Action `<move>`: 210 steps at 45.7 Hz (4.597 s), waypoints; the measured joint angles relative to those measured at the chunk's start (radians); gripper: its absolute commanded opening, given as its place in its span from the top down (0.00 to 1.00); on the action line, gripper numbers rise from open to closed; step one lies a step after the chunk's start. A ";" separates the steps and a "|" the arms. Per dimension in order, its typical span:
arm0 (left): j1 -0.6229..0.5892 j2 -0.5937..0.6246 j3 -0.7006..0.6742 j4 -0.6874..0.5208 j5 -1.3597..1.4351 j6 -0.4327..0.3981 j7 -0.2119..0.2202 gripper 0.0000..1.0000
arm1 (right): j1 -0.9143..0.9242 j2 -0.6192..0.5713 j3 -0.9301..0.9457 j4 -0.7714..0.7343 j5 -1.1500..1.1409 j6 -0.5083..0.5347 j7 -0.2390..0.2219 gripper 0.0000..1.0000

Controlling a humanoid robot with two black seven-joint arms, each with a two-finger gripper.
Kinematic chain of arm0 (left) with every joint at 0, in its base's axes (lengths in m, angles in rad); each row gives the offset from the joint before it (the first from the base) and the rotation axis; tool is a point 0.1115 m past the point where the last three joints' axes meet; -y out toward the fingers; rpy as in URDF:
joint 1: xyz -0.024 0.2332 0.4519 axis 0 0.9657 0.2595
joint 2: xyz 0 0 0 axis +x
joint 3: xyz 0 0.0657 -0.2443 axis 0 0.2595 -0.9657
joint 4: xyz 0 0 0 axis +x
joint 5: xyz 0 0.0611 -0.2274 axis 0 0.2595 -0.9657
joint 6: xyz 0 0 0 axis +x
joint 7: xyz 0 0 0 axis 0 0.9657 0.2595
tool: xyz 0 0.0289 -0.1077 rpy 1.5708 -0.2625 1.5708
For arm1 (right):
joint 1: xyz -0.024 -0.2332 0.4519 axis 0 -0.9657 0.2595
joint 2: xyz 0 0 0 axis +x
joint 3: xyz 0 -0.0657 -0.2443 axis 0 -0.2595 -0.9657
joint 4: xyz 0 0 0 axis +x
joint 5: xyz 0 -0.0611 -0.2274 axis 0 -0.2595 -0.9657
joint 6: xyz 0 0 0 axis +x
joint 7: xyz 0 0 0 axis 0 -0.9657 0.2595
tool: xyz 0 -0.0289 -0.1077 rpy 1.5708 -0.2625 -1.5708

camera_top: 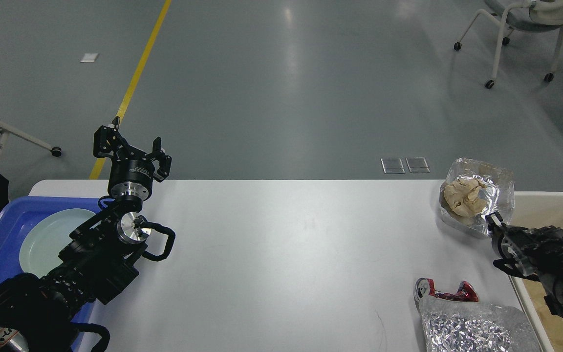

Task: Tidy desktop
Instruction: 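Lower the foil packet into the bin with the right gripper, then raise the right gripper and move it back over the table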

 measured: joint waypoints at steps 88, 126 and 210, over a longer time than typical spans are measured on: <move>0.000 0.000 0.000 0.000 0.000 0.000 0.000 0.00 | 0.798 -0.515 0.031 0.250 -0.002 0.896 0.008 1.00; 0.000 0.000 0.000 0.000 0.000 0.000 0.000 0.00 | 0.024 -0.487 0.005 -0.016 -0.009 0.745 0.022 0.37; 0.000 0.000 0.000 0.000 0.000 0.000 0.000 0.00 | 1.230 -0.454 -0.433 1.109 -0.248 0.643 0.012 0.00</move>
